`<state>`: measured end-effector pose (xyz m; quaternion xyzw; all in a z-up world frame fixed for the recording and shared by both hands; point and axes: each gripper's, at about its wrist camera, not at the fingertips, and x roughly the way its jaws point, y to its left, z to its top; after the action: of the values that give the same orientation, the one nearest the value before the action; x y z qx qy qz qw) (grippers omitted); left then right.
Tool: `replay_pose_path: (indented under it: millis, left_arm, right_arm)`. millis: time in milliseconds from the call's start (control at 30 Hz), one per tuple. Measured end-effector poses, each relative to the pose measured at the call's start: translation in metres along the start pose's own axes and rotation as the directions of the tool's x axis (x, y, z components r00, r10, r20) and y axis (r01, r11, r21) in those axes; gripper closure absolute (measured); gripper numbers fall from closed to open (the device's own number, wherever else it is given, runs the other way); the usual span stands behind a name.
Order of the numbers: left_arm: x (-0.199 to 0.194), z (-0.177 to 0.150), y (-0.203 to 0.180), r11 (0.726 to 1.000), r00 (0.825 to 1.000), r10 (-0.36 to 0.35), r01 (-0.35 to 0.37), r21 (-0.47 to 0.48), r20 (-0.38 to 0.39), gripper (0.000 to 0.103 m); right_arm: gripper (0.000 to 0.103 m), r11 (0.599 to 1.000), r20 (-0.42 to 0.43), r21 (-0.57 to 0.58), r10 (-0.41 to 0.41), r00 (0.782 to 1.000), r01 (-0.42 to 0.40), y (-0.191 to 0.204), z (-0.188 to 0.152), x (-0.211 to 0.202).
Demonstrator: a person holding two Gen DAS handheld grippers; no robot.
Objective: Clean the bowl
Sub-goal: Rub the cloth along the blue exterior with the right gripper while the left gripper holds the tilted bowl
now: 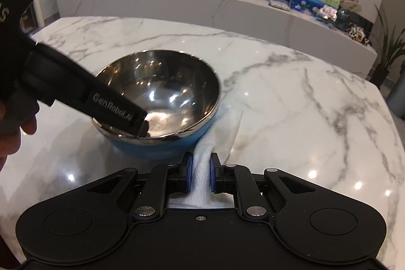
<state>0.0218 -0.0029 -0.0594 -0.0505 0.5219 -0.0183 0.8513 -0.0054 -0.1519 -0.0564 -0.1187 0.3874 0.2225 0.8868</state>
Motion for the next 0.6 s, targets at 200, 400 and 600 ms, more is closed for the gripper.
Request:
replay_pose_path:
  millis: [200,400,600]
  left_arm:
    - [0.0,0.004,0.002,1.0,1.0,0.007,-0.007,-0.001,0.024,0.07]
    - [-0.001,0.007,0.002,0.999,0.998,0.044,-0.044,0.003,0.047,0.076]
    - [0.001,0.004,-0.002,0.998,0.998,0.063,-0.063,0.013,0.027,0.052]
  right_arm:
    - [0.091,1.0,0.025,0.016,-0.011,1.0,0.011,-0.004,0.003,-0.006]
    - [0.091,0.999,0.083,0.037,-0.025,0.996,0.022,-0.012,0.007,-0.018]
    - [0.091,1.0,0.077,0.021,-0.021,0.997,0.02,-0.01,0.007,-0.015]
